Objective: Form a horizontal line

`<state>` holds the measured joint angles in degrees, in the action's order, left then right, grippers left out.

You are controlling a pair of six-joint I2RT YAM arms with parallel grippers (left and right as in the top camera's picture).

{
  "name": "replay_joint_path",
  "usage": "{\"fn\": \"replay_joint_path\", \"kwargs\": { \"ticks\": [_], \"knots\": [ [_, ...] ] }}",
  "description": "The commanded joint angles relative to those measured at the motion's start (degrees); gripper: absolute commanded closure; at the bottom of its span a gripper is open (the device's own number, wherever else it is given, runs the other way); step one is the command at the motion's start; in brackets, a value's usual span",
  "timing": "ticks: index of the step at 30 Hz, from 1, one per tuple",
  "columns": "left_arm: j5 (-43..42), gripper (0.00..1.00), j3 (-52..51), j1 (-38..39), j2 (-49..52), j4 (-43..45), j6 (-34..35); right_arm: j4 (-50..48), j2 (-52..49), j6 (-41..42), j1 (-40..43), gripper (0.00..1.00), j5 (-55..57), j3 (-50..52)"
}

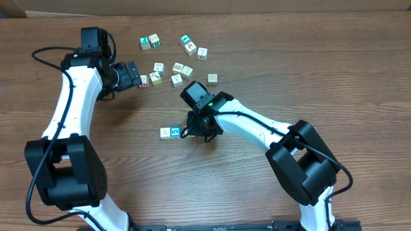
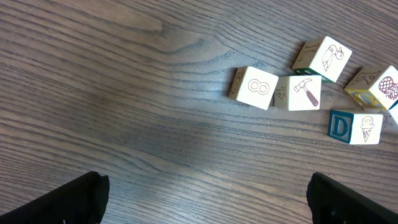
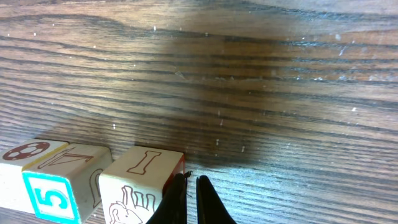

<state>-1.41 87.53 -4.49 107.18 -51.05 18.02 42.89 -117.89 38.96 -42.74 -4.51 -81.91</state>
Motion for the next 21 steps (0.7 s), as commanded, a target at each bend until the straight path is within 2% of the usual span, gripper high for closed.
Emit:
{"fn": "replay_joint_path", "kwargs": {
  "ticks": [1,6,21],
  "knots": [
    [0.35,0.0,0.52,0.39,0.39,0.15,-0.02,-0.48,2.14,0.37,-0.07,0.96,-0.79,0.22],
    [0.37,0.0,0.52,0.39,0.39,0.15,-0.02,-0.44,2.14,3.32,-0.07,0.96,-1.25,0.22],
    [0.35,0.0,0.52,0.37,0.39,0.13,-0.02,-0.85,2.14,3.23,-0.07,0.96,-2.25,0.22]
  ]
}}
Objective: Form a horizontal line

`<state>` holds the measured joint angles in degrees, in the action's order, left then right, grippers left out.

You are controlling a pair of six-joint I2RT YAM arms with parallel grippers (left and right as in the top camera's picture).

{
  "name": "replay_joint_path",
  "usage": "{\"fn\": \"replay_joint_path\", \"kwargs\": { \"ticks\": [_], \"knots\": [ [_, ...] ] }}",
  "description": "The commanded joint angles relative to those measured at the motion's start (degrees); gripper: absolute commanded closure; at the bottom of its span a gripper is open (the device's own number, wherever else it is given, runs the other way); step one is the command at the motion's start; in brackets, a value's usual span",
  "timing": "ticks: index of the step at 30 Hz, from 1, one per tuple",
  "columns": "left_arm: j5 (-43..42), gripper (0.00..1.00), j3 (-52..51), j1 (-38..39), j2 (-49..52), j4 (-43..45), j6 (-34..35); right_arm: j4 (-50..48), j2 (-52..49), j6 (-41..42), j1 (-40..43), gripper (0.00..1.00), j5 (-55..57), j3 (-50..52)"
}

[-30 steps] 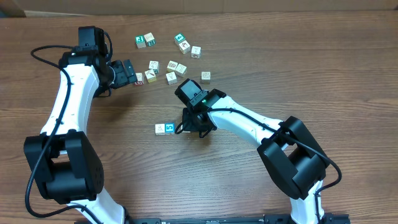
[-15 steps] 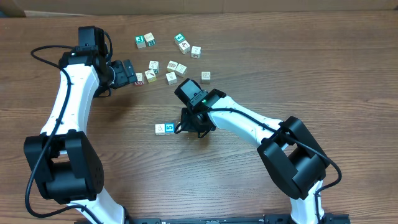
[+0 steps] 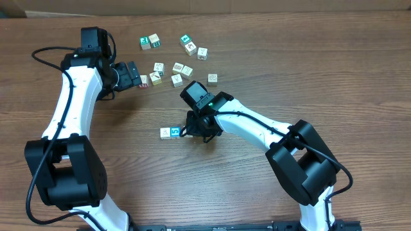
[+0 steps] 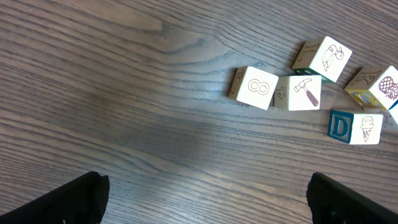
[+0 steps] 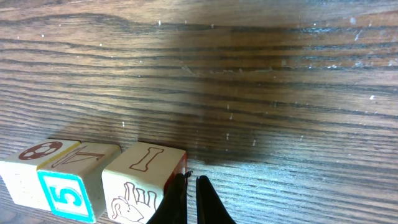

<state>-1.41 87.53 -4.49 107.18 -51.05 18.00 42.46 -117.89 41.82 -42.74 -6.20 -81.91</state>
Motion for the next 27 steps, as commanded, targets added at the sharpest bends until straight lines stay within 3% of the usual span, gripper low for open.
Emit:
{"fn": "replay_joint_path", "kwargs": {
  "ticks": [1,14,27],
  "knots": [
    [0.37,0.0,0.52,0.37,0.39,0.15,0.0,-0.5,2.14,0.37,-0.07,0.96,-0.57,0.22],
    [0.35,0.01,0.52,0.39,0.39,0.15,0.0,-0.24,2.05,-1.81,-0.04,0.96,6.99,0.22],
    [0.35,0.0,0.52,0.39,0.39,0.15,0.0,-1.31,2.05,-3.02,-0.07,0.96,1.05,0.22]
  ]
}}
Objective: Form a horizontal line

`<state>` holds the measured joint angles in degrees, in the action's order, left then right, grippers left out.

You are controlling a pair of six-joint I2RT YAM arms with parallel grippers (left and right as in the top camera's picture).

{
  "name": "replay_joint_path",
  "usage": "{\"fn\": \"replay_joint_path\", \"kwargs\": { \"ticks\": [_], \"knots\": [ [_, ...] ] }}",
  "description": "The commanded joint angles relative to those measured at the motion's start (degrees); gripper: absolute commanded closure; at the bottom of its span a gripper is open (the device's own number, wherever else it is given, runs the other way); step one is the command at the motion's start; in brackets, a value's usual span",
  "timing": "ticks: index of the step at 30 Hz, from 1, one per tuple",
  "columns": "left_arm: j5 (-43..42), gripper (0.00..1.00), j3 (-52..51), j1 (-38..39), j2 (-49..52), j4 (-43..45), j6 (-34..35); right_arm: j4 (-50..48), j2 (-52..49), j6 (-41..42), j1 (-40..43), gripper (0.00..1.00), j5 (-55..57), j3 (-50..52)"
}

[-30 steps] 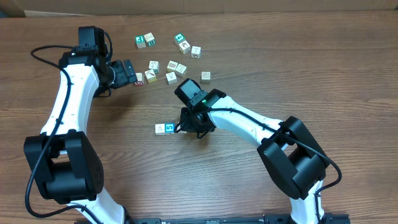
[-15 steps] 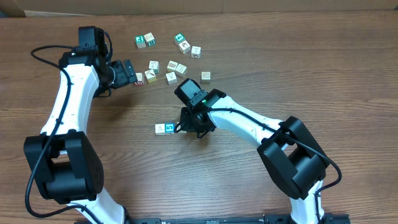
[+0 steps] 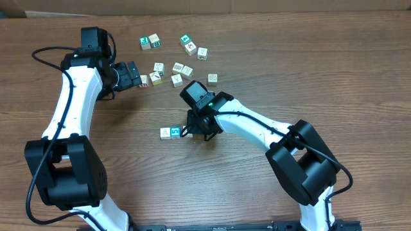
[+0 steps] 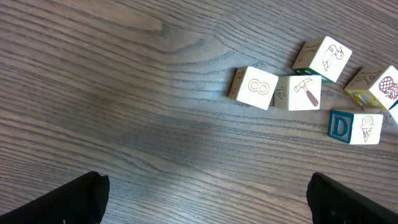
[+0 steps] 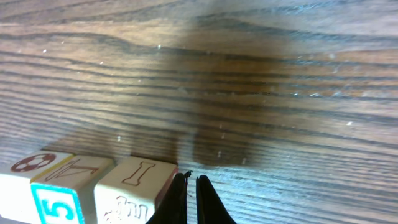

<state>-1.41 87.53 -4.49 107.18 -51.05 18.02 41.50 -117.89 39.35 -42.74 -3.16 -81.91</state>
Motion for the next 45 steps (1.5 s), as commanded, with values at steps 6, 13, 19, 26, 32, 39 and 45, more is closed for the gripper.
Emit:
{"fn": "replay_joint_path", "kwargs": {
  "ticks": [6,13,19,26,32,39,45],
  "knots": [
    [0.37,0.0,0.52,0.39,0.39,0.13,-0.02,-0.83,2.05,-0.33,-0.07,0.96,-3.23,0.22],
    [0.35,0.0,0.52,0.44,0.39,0.15,-0.02,-0.98,2.05,-0.11,-0.07,0.96,-3.61,0.22],
    [0.35,0.0,0.52,0.42,0.39,0.13,-0.02,-1.01,2.05,3.13,-0.07,0.96,-3.85,0.22],
    [0.35,0.0,0.52,0.44,0.39,0.13,-0.02,-0.96,2.05,4.2,-0.07,0.96,-4.68,0.22],
    [0.35,0.0,0.52,0.44,0.39,0.13,-0.02,-0.74,2.05,4.2,-0.07,0.96,-4.7,0.22],
    [0.37,0.0,0.52,0.37,0.39,0.15,-0.02,-0.5,2.05,5.68,-0.46,0.96,-4.68,0.22],
    [0.35,0.0,0.52,0.39,0.39,0.13,-0.02,-0.52,2.05,5.66,-1.16,0.96,-4.63,0.22]
  ]
}}
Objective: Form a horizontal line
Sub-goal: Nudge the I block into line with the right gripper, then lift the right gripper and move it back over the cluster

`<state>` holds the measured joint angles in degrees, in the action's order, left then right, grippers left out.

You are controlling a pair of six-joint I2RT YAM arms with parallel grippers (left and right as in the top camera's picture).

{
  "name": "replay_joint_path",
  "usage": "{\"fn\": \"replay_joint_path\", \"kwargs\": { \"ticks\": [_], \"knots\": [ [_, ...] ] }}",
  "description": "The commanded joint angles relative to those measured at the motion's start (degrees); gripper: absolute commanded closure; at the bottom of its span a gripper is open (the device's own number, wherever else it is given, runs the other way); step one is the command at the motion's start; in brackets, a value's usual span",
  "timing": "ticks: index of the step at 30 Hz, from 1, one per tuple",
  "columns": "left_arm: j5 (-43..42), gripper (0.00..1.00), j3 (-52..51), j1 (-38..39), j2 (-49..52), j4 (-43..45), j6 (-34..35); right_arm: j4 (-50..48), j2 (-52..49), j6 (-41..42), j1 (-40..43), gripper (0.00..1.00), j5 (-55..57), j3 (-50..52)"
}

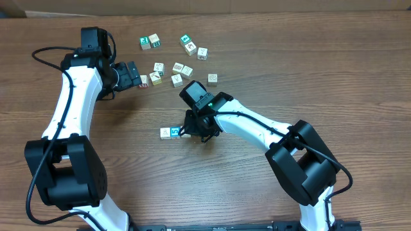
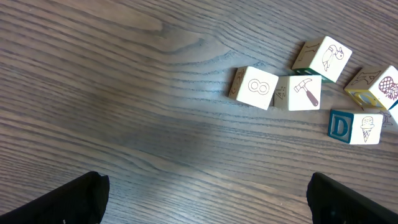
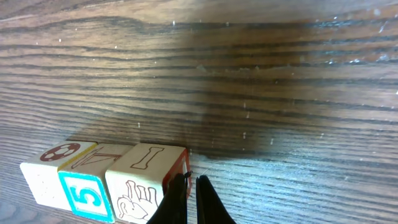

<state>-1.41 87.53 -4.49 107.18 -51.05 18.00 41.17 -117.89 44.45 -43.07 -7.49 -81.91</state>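
Note:
Three blocks form a short row: a soccer-ball block [image 3: 48,175], a blue "5" block [image 3: 87,190] and a bone-and-dog block [image 3: 144,183]. Overhead, the row [image 1: 171,133] lies left of my right gripper [image 1: 195,133]. My right gripper [image 3: 191,200] is shut and empty, with its fingertips against the dog block's red right side. My left gripper [image 2: 208,205] is open above bare wood, and overhead it [image 1: 131,75] is at the loose cluster's left edge. Loose blocks include an "8" block [image 2: 254,88], a hammer block [image 2: 301,92] and a bird block [image 2: 326,57].
More loose blocks lie scattered at the back centre of the wooden table [image 1: 334,70], among them a green pair [image 1: 149,42], a pineapple block [image 2: 376,84] and a "D" ice-cream block [image 2: 355,126]. Both white arms reach in from the front edge.
My right gripper, still shut, has shifted a little to the left, and the row has slid slightly left with it. All three blocks now show more fully in the right wrist view. The left arm has not moved.
At every earlier moment my shut right gripper was against the right side of the dog block, at the end of the three-block row. Its position varied slightly and the row now sits a little further left. My open left gripper stayed by the loose cluster throughout.

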Motion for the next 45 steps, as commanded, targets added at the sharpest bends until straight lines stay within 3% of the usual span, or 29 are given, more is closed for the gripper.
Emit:
{"fn": "replay_joint_path", "kwargs": {
  "ticks": [1,21,37,42,45],
  "knots": [
    [0.35,0.0,0.52,0.39,0.39,0.13,0.02,-0.2,2.05,0.57,-0.9,0.96,-0.26,0.22],
    [0.37,0.0,0.52,0.37,0.39,0.13,0.0,3.28,2.05,-2.91,-0.76,0.96,11.69,0.22],
    [0.35,0.0,0.52,0.39,0.39,0.13,0.0,4.24,2.08,-4.0,-0.59,0.92,12.37,-0.31],
    [0.37,0.01,0.52,0.37,0.39,0.13,0.0,13.84,2.12,-12.37,2.43,0.91,11.47,-11.1],
    [0.37,0.0,0.52,0.39,0.39,0.13,0.0,24.13,2.12,-17.31,5.73,0.88,11.23,-24.39]
  ]
}}
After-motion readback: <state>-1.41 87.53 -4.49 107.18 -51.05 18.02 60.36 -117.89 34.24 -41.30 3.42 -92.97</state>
